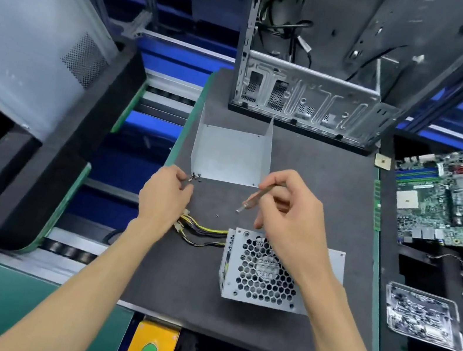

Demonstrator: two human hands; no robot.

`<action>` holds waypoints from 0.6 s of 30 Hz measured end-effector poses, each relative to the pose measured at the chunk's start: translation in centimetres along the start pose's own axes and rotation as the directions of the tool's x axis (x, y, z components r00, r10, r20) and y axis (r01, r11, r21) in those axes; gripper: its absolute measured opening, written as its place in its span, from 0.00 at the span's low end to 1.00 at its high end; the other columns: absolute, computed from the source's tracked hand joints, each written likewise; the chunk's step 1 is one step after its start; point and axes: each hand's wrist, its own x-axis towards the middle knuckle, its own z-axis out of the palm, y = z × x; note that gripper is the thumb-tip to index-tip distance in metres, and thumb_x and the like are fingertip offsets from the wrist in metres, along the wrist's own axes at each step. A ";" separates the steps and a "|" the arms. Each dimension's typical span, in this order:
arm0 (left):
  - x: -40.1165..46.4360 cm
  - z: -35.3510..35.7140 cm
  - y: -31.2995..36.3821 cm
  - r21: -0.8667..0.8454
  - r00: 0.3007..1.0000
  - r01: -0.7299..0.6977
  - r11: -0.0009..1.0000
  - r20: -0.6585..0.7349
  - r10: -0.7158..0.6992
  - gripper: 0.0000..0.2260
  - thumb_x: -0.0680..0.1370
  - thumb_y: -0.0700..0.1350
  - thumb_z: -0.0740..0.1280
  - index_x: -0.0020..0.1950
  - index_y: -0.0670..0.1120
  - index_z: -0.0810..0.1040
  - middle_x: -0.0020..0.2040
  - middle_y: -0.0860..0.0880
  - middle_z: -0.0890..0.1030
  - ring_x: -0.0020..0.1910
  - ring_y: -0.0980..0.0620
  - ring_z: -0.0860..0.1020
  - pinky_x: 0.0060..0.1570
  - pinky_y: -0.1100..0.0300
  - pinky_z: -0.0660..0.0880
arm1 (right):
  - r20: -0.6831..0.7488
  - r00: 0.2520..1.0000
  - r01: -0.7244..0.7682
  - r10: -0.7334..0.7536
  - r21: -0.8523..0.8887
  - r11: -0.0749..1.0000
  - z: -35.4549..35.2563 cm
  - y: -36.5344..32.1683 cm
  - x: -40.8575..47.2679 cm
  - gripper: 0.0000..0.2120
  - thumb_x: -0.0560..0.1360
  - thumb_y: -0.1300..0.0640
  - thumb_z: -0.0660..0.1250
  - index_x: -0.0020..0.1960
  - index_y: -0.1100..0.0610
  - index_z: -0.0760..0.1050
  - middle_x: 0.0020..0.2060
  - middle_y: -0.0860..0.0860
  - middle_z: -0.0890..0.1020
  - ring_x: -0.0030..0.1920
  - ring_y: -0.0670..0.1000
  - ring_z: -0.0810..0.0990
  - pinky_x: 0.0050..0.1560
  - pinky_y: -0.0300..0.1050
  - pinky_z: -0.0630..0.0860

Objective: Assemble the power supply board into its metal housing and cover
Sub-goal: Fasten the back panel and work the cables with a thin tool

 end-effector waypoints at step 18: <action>-4.4 -5.2 7.4 -0.788 0.915 0.202 0.582 0.363 0.175 0.05 0.78 0.34 0.69 0.51 0.39 0.85 0.40 0.42 0.86 0.39 0.49 0.84 0.43 0.61 0.81 | -0.190 0.982 0.058 -0.021 0.190 0.980 -0.7 0.1 0.0 0.17 0.85 0.53 0.58 0.48 0.53 0.84 0.34 0.50 0.77 0.31 0.51 0.73 0.26 0.44 0.69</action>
